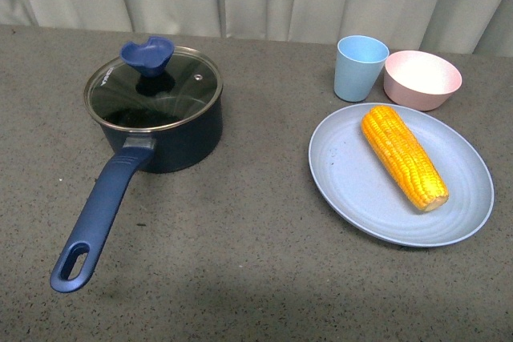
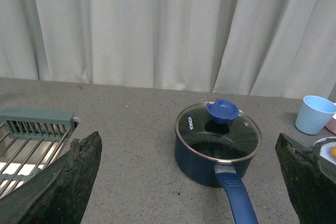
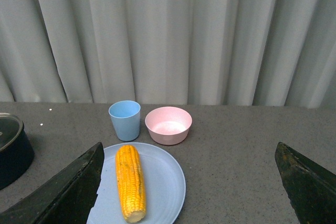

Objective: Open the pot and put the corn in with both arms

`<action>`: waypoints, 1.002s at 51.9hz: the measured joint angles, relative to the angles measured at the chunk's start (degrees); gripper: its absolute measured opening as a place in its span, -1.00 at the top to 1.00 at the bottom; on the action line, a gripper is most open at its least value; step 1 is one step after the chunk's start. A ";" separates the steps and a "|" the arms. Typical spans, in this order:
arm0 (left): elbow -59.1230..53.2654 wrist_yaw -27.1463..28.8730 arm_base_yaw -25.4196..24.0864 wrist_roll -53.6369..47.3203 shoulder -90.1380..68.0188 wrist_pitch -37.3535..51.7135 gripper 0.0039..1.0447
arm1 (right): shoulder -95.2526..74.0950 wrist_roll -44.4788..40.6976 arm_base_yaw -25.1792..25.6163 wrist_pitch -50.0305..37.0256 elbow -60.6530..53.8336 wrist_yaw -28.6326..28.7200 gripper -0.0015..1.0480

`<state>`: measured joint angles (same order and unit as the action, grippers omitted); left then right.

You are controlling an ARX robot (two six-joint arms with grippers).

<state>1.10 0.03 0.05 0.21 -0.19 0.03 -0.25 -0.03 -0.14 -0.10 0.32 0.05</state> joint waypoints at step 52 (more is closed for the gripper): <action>0.00 0.00 0.00 0.00 0.00 0.00 -0.88 | 0.00 0.00 0.00 0.00 0.00 0.00 -0.82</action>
<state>1.10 0.03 0.05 0.21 -0.19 0.03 -0.25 -0.03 -0.14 -0.10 0.32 0.05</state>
